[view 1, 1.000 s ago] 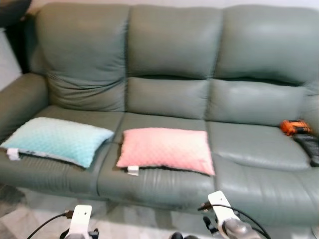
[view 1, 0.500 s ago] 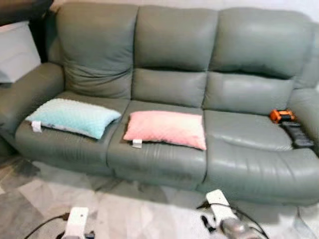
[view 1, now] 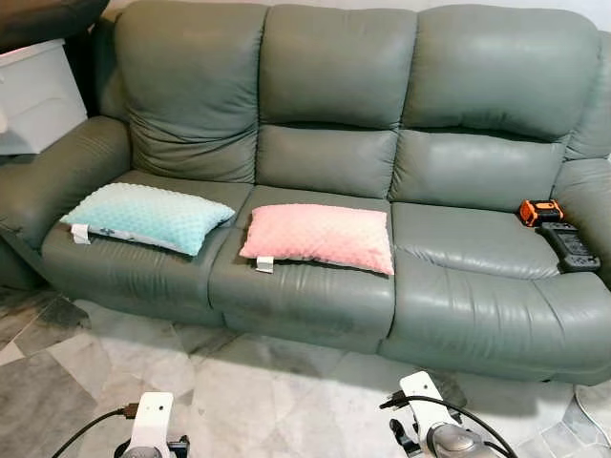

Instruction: Move the pillow to the sofa

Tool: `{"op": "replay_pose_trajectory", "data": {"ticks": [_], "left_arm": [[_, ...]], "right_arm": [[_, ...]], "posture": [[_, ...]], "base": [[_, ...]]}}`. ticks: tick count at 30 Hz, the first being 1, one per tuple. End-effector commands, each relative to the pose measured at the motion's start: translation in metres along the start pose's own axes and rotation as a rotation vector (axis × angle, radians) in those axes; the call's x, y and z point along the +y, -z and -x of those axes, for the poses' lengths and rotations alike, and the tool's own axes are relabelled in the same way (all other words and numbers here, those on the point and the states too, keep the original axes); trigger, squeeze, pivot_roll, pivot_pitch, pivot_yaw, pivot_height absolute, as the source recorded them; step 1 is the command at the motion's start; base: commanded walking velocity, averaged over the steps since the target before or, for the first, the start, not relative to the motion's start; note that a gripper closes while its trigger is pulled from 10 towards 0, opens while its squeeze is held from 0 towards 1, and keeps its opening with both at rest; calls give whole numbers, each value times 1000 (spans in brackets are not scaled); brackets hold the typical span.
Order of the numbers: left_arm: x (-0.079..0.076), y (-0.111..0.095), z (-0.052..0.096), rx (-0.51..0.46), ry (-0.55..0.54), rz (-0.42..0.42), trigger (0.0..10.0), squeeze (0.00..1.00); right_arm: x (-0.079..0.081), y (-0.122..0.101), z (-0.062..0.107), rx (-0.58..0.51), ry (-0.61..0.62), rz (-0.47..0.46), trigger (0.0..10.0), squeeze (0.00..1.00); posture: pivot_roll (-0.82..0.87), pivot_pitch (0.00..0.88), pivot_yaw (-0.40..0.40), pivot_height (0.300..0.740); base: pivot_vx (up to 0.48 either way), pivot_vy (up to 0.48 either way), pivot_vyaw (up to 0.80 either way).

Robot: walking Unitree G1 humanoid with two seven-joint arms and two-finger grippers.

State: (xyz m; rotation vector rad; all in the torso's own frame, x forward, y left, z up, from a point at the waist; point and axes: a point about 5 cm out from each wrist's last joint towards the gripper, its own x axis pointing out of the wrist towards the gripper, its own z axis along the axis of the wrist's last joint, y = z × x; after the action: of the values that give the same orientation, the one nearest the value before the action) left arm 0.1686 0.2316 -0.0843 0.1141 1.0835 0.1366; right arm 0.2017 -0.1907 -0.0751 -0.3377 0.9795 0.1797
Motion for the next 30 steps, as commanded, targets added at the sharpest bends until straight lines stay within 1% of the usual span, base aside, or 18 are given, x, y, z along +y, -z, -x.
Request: {"op": "replay_pose_trajectory", "data": {"ticks": [1,8,12,16,26,30], "left_arm": [[3,-3,0,-11,0,5,10000,0],[3,-3,0,-8,5,1,10000,0],[1,-3,0,-2,11,9,10000,0],[-2,-2,0,5,24,32,10000,0],[-6,-2,0,8,34,28,10000,0],[-7,-2,0,10,36,29,10000,0]], "right_arm": [[-2,0,0,8,4,9,10000,0],[-3,-6,-1,1,4,13,10000,0],[7,-3,-1,15,-2,17,10000,0],[11,0,-1,25,-6,21,10000,0],[17,2,-1,34,-10,23,10000,0],[24,1,-2,31,-18,24,10000,0]], "posture": [[20,0,7,740],[19,0,5,740],[19,0,5,740],[19,0,5,740],[16,0,6,740],[15,0,7,740]], "base": [[0,0,-769],[0,0,-770],[0,0,-769],[0,0,-772],[0,0,-769],[0,0,-764]]}}
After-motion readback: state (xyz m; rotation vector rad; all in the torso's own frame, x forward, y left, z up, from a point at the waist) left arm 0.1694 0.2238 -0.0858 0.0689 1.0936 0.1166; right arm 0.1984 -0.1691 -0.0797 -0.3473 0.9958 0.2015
